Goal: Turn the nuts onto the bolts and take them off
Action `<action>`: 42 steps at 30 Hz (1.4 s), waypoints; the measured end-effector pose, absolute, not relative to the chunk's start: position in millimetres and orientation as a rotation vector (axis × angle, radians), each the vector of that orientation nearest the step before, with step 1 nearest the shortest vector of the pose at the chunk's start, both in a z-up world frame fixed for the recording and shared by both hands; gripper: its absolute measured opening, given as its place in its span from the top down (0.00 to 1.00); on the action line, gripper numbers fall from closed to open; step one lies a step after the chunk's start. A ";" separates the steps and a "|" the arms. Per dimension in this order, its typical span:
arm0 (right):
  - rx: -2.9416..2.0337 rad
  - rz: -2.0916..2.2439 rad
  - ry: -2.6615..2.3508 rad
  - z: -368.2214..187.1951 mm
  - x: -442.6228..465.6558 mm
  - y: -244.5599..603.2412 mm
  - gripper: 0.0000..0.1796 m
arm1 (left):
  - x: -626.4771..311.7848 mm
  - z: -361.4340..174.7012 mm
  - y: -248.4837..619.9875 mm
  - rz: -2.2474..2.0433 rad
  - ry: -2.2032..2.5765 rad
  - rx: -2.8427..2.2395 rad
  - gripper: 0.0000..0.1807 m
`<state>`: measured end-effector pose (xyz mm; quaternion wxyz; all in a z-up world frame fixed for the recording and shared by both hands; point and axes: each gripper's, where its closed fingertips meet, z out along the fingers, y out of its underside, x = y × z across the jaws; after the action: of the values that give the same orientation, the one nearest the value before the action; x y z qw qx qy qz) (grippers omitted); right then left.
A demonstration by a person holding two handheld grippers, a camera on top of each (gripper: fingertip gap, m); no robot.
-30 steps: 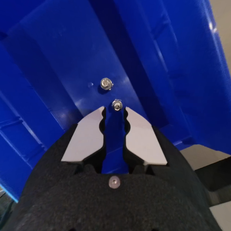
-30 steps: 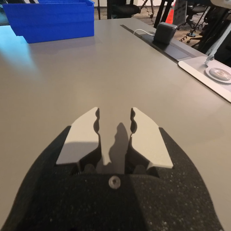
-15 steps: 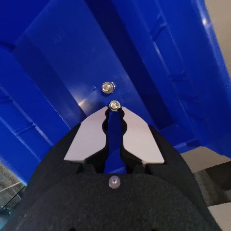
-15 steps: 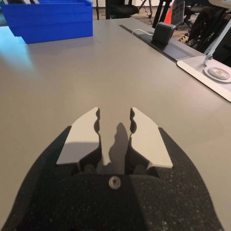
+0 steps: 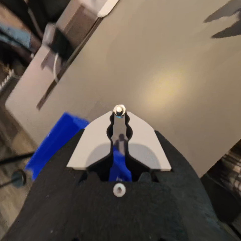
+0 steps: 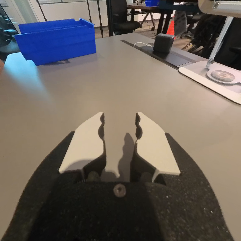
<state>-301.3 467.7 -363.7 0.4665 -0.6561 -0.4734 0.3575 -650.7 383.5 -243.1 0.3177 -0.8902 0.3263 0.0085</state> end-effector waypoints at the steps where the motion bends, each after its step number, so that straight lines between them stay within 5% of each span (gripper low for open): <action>1: -1.604 0.883 -1.157 -362.4 -300.1 468.2 0.75 | -621.1 -245.3 393.5 0.002 0.934 -2.306 0.92; 9: -1.589 0.862 -1.087 -351.3 -279.4 481.7 0.76 | -410.1 -348.5 438.7 -0.370 1.387 -2.164 0.92; 17: -1.606 0.895 -1.077 -351.5 -270.9 485.6 0.76 | -345.0 -413.7 440.0 -0.482 1.570 -2.131 0.92; 25: -1.611 0.932 -1.223 -366.6 -287.0 467.8 0.77 | -346.1 -414.1 438.5 -0.570 1.524 -2.067 0.87; 42: -1.651 0.859 -1.685 -411.9 -353.0 437.9 0.95 | -397.6 -373.6 433.7 -0.934 1.068 -1.886 0.75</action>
<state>-353.0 437.9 -411.9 0.3101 -0.6252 -0.6381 0.3253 -397.6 433.7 -373.6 0.3810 -0.7388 0.4185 -0.3659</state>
